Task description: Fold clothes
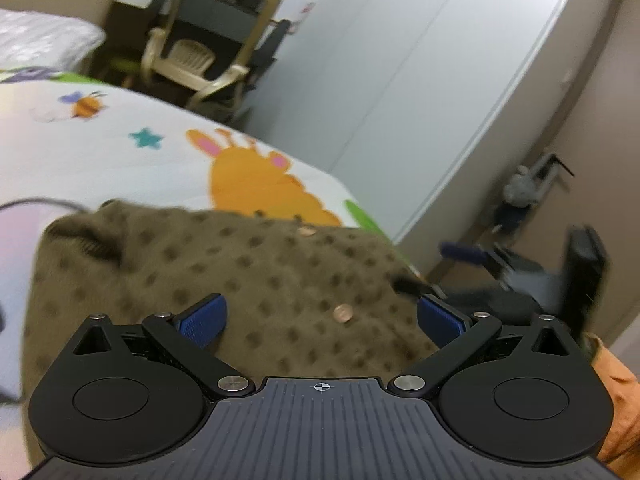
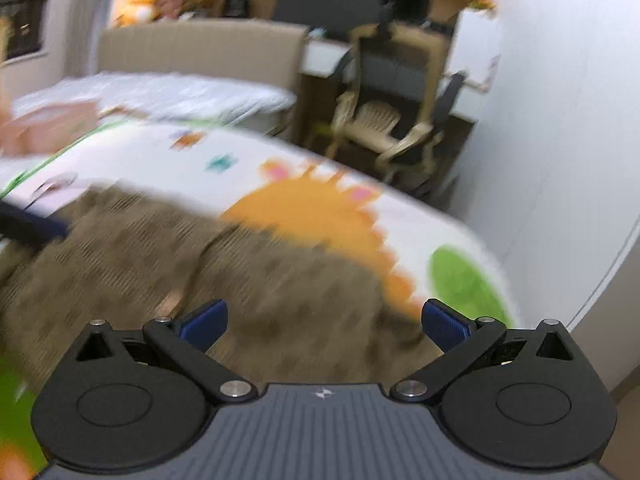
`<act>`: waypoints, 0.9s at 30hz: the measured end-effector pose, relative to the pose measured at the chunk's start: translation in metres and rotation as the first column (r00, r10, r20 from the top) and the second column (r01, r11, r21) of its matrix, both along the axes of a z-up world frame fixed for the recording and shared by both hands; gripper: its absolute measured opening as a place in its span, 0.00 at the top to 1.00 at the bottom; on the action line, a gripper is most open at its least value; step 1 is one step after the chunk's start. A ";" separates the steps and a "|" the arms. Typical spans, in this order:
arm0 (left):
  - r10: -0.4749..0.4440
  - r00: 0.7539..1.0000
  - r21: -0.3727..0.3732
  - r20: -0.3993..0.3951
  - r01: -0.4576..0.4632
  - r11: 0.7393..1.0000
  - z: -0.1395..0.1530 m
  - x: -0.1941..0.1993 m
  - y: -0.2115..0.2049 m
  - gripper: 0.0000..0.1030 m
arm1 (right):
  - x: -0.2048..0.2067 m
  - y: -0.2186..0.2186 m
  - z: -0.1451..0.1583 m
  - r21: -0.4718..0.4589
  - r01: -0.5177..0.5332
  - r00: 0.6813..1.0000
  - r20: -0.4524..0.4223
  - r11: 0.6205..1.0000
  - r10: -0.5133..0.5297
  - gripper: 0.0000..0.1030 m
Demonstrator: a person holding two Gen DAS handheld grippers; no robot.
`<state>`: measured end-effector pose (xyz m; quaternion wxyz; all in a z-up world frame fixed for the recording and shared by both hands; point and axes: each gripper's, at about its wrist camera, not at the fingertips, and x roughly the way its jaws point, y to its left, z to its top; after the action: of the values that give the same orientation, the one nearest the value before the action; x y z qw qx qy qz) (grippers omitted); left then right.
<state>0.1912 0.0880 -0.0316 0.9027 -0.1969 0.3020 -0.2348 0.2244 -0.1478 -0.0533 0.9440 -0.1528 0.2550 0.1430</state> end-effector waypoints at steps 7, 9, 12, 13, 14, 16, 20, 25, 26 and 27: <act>0.048 0.994 0.030 -0.100 -0.045 0.999 -0.015 0.021 0.003 0.00 | 0.069 0.000 -0.033 -0.067 0.138 0.986 -0.087 0.988 -0.144 0.00; 0.049 0.995 0.023 -0.089 -0.047 0.999 -0.012 0.013 0.009 0.00 | 0.063 -0.004 -0.033 -0.057 0.140 0.986 -0.082 0.988 -0.144 0.00; 0.106 0.991 0.066 -0.076 -0.101 0.993 -0.007 -0.007 0.030 0.00 | 0.051 -0.011 -0.032 -0.032 0.150 0.985 -0.077 0.988 -0.152 0.00; 0.142 0.987 0.102 -0.074 -0.134 0.986 -0.007 -0.014 0.038 0.00 | 0.045 -0.013 -0.030 -0.018 0.152 0.985 -0.074 0.988 -0.153 0.00; 0.179 0.981 0.138 -0.073 -0.168 0.976 -0.006 -0.020 0.046 0.00 | 0.038 -0.016 -0.026 0.000 0.152 0.986 -0.071 0.988 -0.152 0.00; 0.263 0.961 0.196 -0.088 -0.242 0.950 -0.008 -0.029 0.064 0.00 | 0.021 -0.019 -0.017 0.067 0.113 0.991 -0.074 0.991 -0.108 0.00; 0.375 0.918 0.261 -0.127 -0.334 0.906 -0.015 -0.030 0.083 0.00 | -0.012 -0.011 -0.008 0.179 -0.028 0.994 -0.102 0.984 0.047 0.00; 0.364 0.922 0.241 -0.130 -0.327 0.914 -0.019 -0.042 0.078 0.00 | -0.039 0.020 -0.029 0.087 -0.144 0.977 -0.143 0.986 0.156 0.00; 0.361 0.924 0.232 -0.129 -0.325 0.917 -0.021 -0.045 0.077 0.00 | -0.040 0.025 -0.035 0.067 -0.146 0.975 -0.160 0.987 0.155 0.00; 0.358 0.925 0.223 -0.129 -0.325 0.919 -0.022 -0.049 0.075 0.00 | -0.039 0.025 -0.040 0.071 -0.135 0.974 -0.173 0.988 0.146 0.00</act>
<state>0.1418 0.1635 -0.0537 0.9164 -0.1749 0.3593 -0.0249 0.1851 -0.1224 -0.0937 0.9092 -0.1291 0.3222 0.2299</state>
